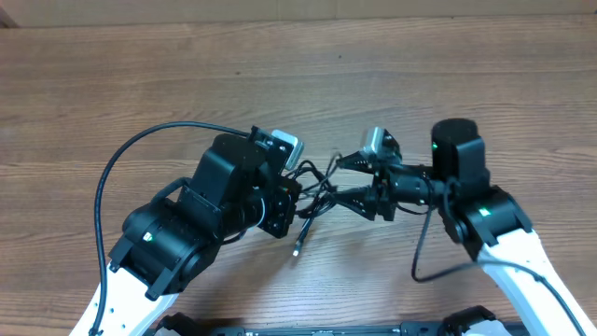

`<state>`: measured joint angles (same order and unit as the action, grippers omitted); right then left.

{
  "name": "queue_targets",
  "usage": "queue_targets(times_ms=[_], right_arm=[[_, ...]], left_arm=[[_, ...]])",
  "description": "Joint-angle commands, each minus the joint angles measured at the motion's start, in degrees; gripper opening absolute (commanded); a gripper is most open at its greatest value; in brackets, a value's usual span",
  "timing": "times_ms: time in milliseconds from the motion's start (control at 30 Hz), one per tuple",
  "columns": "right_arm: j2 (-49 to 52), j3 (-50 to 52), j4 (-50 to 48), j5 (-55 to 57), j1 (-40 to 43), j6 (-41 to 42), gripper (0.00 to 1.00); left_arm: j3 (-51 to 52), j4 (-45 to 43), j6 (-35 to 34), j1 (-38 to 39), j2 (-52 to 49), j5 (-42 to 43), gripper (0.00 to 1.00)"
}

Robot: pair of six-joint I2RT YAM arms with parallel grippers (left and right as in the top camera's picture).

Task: Untangle cables

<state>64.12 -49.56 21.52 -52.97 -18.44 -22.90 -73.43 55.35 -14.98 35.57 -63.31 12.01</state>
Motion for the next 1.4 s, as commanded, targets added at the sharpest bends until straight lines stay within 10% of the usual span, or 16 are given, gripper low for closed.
queue_targets(times_ms=[0,267,700,1367], right_arm=[[-4.28,-1.11,1.2,5.62,-0.26,-4.87,0.63],[-6.27,-1.09,5.27,11.02,-0.26,-9.33,0.88],[-6.14,-1.09,6.23,23.41,-0.26,-17.9,0.95],[-6.14,-1.09,6.73,16.79,-0.26,-17.62,0.22]], left_arm=[[-0.66,-0.39,1.7,-0.31,1.2,1.6,0.04],[-1.92,-2.27,1.68,-0.31,1.2,2.93,0.04],[-2.08,-7.3,-0.68,-0.31,1.18,9.46,0.04],[-2.08,-8.09,-0.98,-0.31,1.18,9.51,0.04]])
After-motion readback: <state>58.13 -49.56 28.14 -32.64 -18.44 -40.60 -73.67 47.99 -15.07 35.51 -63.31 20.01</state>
